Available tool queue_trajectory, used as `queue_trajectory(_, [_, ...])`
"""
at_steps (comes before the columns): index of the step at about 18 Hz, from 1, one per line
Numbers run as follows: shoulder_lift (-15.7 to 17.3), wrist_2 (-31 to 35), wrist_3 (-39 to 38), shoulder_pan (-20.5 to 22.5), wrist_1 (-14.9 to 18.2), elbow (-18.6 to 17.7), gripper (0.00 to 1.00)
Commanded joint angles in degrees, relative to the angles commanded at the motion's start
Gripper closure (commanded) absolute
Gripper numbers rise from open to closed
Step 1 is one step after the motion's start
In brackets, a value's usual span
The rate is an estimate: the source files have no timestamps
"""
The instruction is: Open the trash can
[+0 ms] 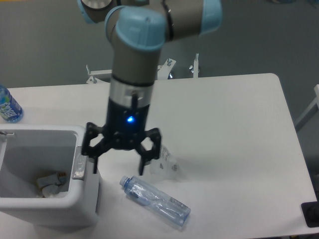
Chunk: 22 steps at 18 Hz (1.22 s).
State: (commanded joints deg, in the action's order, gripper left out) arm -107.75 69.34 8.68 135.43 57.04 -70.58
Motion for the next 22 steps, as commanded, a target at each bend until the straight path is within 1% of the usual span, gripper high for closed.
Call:
queue_trajectory(1, [0.1, 0.1, 2.7, 0.5, -0.1, 0.0, 0.00])
queue_trajectory(2, [0.3, 1.7, 5.4, 0.5, 0.0, -0.1, 0.00])
queue_trajectory(4, [1.8, 7.0, 8.9, 1.8, 0.7, -1.1, 0.00])
queue_trajectory(6, [2.0, 8.6, 11.9, 3.1, 1.1, -1.7, 0.00])
queue_trajectory(8, [2.3, 9.5, 17.0, 5.1, 2.3, -3.5, 0.00])
queue_trajectory(10, [4.5, 11.6, 24.4, 7.1, 3.2, -6.2, 0.00])
queue_trajectory(11, [4.8, 12.3, 28.1, 8.6, 3.6, -7.2, 0.00])
queue_trajectory(13, [5.2, 12.6, 32.9, 10.4, 3.5, -8.4, 0.00])
queue_trajectory(15, [5.8, 12.6, 35.3, 12.8, 3.2, -9.7, 0.00])
queue_trajectory(19, [6.2, 12.5, 46.2, 16.5, 3.3, -11.4, 0.00])
queue_trajectory(22, [6.2, 12.6, 48.0, 17.9, 3.4, -11.5, 0.00])
